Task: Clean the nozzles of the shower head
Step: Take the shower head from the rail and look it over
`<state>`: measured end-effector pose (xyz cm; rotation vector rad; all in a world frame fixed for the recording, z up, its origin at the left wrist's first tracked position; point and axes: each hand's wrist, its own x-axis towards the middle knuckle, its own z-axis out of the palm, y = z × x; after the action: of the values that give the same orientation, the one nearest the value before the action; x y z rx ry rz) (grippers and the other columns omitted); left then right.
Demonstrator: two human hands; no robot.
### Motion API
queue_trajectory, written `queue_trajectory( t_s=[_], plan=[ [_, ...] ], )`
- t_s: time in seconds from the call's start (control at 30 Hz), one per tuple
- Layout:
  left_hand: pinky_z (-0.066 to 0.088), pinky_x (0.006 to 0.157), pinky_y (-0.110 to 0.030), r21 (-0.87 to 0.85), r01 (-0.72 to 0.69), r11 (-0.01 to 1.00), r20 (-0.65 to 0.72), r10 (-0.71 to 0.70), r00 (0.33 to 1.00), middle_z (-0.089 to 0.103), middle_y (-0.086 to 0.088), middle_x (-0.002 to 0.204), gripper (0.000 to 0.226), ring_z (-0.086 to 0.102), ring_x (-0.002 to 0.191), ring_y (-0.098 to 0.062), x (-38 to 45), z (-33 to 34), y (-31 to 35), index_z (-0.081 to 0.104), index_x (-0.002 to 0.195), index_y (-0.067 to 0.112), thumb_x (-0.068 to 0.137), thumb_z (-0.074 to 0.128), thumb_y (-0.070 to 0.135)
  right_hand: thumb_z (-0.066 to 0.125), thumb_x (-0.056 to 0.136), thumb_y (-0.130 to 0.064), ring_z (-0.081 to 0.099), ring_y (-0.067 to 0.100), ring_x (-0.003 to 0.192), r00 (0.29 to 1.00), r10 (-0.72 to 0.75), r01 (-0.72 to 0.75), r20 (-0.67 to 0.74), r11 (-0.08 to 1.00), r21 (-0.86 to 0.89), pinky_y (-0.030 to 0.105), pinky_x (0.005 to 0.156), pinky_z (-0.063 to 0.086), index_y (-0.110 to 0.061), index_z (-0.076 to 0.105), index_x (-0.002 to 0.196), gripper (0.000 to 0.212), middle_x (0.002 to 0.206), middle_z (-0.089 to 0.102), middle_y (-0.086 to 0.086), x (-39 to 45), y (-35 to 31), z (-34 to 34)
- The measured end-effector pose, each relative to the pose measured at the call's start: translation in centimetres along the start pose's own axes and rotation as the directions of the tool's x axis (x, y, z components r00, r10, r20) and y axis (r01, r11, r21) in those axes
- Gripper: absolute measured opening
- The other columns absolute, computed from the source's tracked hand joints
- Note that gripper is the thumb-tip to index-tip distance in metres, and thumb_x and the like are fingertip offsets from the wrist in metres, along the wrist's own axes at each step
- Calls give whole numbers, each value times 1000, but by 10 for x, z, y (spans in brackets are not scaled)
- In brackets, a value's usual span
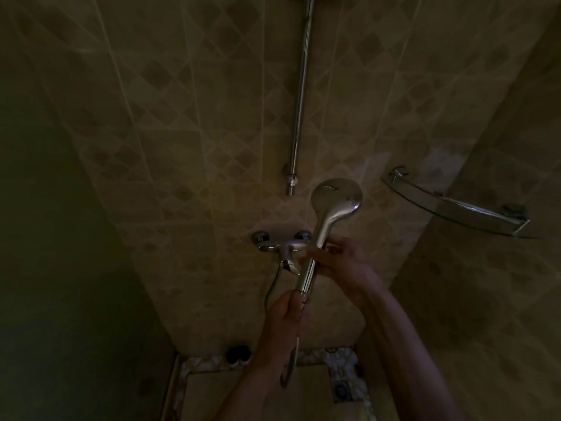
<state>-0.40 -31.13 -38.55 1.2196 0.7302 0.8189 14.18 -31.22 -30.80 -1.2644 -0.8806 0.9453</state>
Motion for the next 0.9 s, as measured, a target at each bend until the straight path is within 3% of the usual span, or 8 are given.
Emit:
queue_trajectory(
  t_s=[0.17, 0.23, 0.3, 0.37, 0.5, 0.7, 0.8, 0.9],
  plan=[
    [26, 43, -18, 40, 6, 999, 46, -8, 999, 40, 11, 46, 28, 32, 42, -2, -1, -1, 4, 53, 84, 5, 104, 37, 17, 55, 84, 3, 66, 35, 91, 991, 24, -63, 131, 952, 301, 54, 92, 48, -1, 68, 90, 15, 95, 68, 22, -5, 2, -2],
    [27, 44, -18, 64, 17, 998, 34, -20, 999, 41, 11, 46, 29, 33, 42, -1, -2, 1, 3, 54, 83, 7, 103, 38, 18, 53, 83, 5, 62, 38, 92, 993, 38, -74, 110, 935, 346, 59, 93, 43, -1, 64, 93, 16, 95, 65, 23, -6, 6, 3],
    [27, 44, -17, 94, 14, 995, 0, -14, 1000, 41, 10, 46, 28, 34, 42, 0, -2, 3, 4, 57, 83, 9, 103, 39, 17, 62, 82, 2, 62, 42, 91, 999, 46, -40, -19, 962, 271, 60, 88, 46, -1, 60, 102, 20, 98, 65, 25, -4, 10, 12],
    [27, 44, -19, 102, 6, 995, -16, -4, 1000, 40, 10, 46, 27, 34, 41, -2, -2, 3, 6, 58, 85, 8, 103, 39, 16, 67, 81, 1, 66, 36, 82, 992, 6, 13, -126, 989, 147, 51, 77, 52, -5, 63, 100, 20, 93, 69, 18, -4, 11, 18],
    [25, 45, -23, 98, 41, 994, -10, -41, 999, 38, 10, 46, 27, 32, 42, -4, 1, 1, 3, 57, 85, 10, 103, 38, 16, 63, 83, 3, 66, 27, 76, 995, -19, 29, -101, 995, 96, 36, 66, 55, -5, 68, 94, 14, 82, 69, 12, -4, 8, 15],
    [27, 43, -20, 104, 59, 993, -16, -58, 998, 45, 10, 46, 29, 35, 39, 0, 11, -3, -13, 60, 84, 12, 104, 39, 19, 48, 93, -2, 66, 32, 89, 1000, -2, 3, -5, 989, 151, 57, 82, 50, -20, 69, 88, 28, 91, 72, 12, -6, 10, 13],
    [27, 45, -22, 134, 47, 990, -30, -43, 999, 47, 10, 48, 26, 36, 41, -2, 16, -3, -16, 61, 83, 17, 99, 45, 29, 55, 92, -8, 64, 29, 83, 999, -16, 20, -29, 990, 140, 53, 79, 50, -26, 68, 81, 25, 83, 70, 6, -6, 10, 19],
    [27, 47, -23, 125, 52, 991, -21, -50, 999, 48, 11, 45, 25, 36, 40, -1, 16, -2, -15, 61, 82, 19, 87, 46, 39, 64, 87, -5, 69, 25, 76, 988, -14, 37, -155, 989, 142, 46, 70, 57, -25, 64, 89, 20, 83, 72, 2, -3, 16, 21]
  ],
)
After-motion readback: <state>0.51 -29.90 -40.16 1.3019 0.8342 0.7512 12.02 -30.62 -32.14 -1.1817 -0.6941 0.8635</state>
